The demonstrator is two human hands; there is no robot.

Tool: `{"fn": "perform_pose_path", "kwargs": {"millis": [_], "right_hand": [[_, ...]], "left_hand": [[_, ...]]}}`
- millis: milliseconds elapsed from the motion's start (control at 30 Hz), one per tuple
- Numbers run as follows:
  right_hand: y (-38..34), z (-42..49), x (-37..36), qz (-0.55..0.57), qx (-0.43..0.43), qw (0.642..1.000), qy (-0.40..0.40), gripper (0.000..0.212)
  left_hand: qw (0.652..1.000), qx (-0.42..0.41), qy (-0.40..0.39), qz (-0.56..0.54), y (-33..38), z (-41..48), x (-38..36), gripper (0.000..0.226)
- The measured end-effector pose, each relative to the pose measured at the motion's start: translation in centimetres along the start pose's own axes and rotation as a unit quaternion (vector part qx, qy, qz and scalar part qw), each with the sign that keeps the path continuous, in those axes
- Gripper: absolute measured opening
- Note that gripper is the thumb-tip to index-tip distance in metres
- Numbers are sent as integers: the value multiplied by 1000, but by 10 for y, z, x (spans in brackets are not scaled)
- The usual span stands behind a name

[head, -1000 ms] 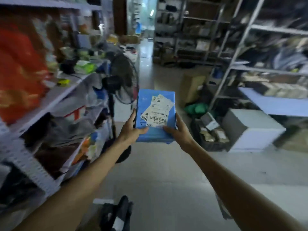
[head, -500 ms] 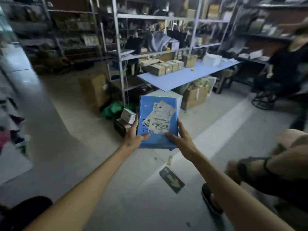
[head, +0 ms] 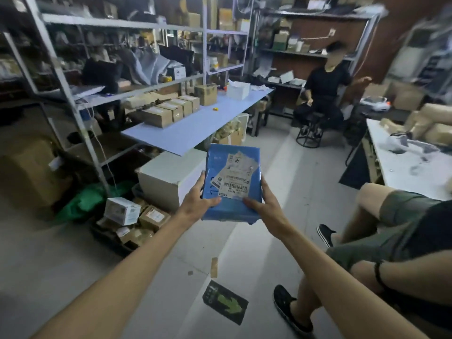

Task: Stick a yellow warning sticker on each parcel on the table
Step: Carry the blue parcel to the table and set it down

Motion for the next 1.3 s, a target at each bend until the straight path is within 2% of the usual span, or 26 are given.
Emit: {"fn": "perform_pose_path", "kwargs": {"millis": [200,367,533,800,1067,1233,1300], "right_hand": [[22,89,22,-27,-21,998,56,72],[59,180,55,-39,-33,995,84,67],[99,286,99,-35,-39,995,81,74],[126,455,167,-33,-40,998,42,65],[202,643,200,-59,-65,996,-13,60],[246,782,208,-57,-86,994,-37,69],[256,833,210,-57,-86,993,-54,71]], "left_hand": [[998,-6,-55,4,16,113,-3,79],[998,-7,-65,1,26,223,-16,76],[998,-6,-68,1,41,335,-35,75],[999,16,-44,-17,77,508,-53,85],[996,56,4,-65,68,692,-45,87],[993,78,38,-74,68,821,-22,84],[993,85,56,-67,71,870,-12,91]]}}
Point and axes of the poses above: each hand's wrist, its own z-axis towards the middle knuckle, its own x-axis out of the back of the hand, y = z × x, the point moved 5 cm from there along z, towards the middle knuckle, and after that the axes turned 11 degrees about x, right-handed, at the moved point
